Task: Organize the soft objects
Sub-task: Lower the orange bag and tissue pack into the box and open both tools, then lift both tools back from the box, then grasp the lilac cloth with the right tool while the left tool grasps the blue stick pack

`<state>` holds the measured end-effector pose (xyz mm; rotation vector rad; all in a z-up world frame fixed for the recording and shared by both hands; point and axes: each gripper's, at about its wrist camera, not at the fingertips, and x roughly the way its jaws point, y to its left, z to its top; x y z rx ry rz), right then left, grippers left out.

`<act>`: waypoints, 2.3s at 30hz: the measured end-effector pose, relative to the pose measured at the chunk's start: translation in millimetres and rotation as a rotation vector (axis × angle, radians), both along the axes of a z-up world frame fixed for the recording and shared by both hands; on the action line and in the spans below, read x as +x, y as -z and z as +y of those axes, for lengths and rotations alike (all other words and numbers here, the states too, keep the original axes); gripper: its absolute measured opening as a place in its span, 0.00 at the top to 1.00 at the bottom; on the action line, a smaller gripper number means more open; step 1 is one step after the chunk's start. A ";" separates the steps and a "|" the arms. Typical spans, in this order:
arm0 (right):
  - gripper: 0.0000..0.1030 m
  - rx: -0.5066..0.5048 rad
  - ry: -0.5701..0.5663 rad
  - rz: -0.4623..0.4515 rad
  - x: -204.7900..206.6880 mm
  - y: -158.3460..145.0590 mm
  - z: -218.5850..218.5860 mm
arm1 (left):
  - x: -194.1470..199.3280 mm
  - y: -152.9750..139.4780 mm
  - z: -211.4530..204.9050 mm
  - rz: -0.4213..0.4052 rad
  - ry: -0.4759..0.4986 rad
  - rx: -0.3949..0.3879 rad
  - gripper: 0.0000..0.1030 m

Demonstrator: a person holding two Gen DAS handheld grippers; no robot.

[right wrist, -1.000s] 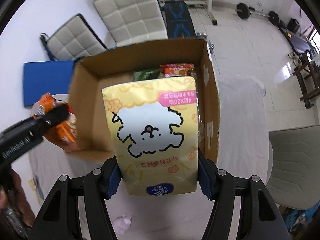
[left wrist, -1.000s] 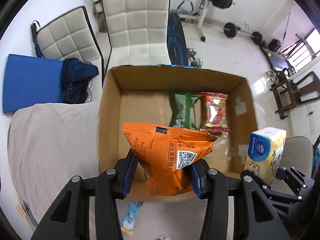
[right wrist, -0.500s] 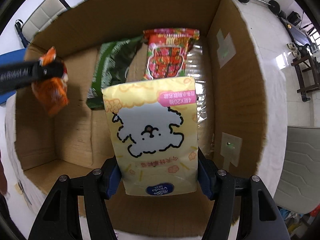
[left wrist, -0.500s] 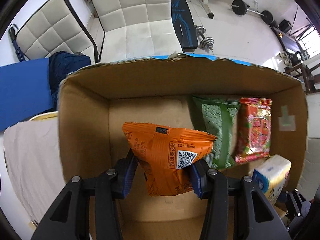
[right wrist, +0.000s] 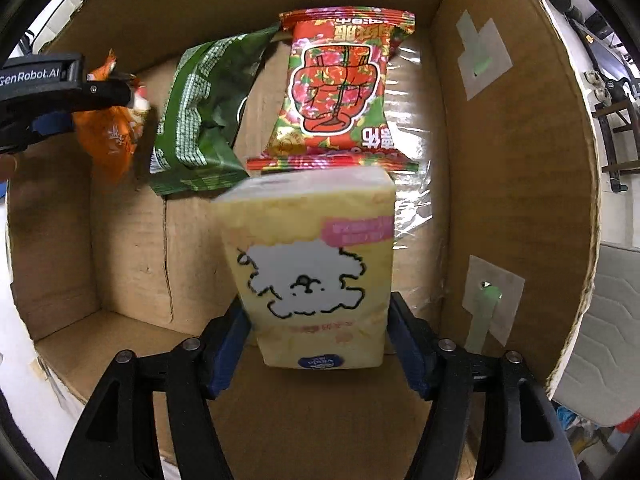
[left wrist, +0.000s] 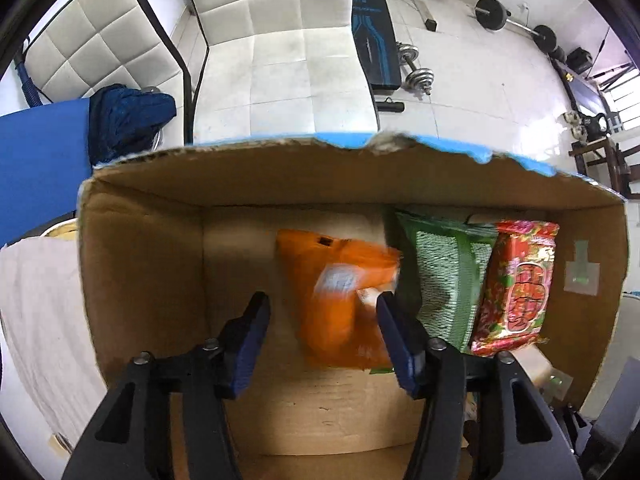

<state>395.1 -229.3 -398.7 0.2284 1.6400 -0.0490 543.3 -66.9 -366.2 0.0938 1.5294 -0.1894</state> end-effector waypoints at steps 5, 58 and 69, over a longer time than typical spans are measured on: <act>0.30 0.000 0.005 -0.014 -0.5 -6.8 -1.5 | -1.9 -14.1 2.3 -0.029 -0.013 -0.010 0.42; 0.00 0.034 0.054 -0.308 -164.8 -192.3 27.6 | -281.4 -182.9 79.7 -0.426 -0.167 0.022 0.03; 0.00 0.302 0.030 0.261 -257.0 14.0 148.7 | -370.3 -49.3 176.9 -0.106 -0.350 0.213 0.03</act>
